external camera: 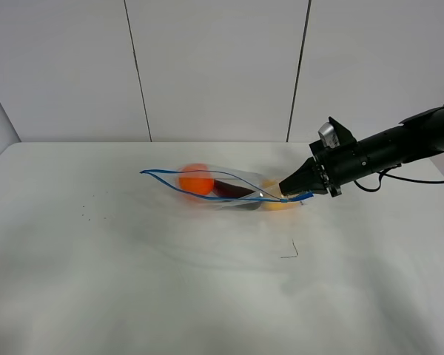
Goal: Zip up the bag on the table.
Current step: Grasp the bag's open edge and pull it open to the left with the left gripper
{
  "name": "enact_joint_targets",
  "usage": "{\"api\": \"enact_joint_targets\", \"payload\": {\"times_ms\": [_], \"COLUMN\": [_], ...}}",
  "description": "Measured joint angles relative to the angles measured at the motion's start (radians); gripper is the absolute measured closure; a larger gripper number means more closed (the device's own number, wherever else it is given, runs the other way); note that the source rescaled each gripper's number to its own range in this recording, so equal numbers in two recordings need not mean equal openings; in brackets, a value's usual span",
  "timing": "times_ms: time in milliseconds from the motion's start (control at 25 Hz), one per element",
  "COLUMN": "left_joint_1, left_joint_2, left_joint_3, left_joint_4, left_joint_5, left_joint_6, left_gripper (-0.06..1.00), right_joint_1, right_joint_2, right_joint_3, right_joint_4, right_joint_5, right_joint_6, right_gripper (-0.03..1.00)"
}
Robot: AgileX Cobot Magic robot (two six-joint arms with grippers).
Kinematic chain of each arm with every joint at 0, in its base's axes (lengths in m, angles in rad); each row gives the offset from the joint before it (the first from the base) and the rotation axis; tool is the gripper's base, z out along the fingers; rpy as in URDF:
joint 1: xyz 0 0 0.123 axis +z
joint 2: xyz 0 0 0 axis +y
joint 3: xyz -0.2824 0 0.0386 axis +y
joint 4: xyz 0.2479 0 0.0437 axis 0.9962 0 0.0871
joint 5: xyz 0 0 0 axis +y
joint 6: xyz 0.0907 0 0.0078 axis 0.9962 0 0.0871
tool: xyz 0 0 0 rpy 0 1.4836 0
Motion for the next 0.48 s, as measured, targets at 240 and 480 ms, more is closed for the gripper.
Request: {"api": "enact_joint_targets", "payload": {"times_ms": [240, 480], "left_joint_1": [0.0, 0.0], "left_joint_2": [0.352, 0.75], "left_joint_3": [-0.173, -0.454], "left_joint_4": [-0.095, -0.256], "left_joint_5": [-0.172, -0.208], "left_joint_6": [0.112, 0.325], "left_gripper": [-0.03, -0.01], "right_joint_1": [0.0, 0.0], "right_joint_2": [0.0, 0.0], "right_joint_3": [0.0, 0.0], "right_joint_4": [-0.002, -0.006], "right_joint_5": [0.0, 0.0], "right_joint_6": [0.018, 0.027], "right_gripper": [0.97, 0.97]}}
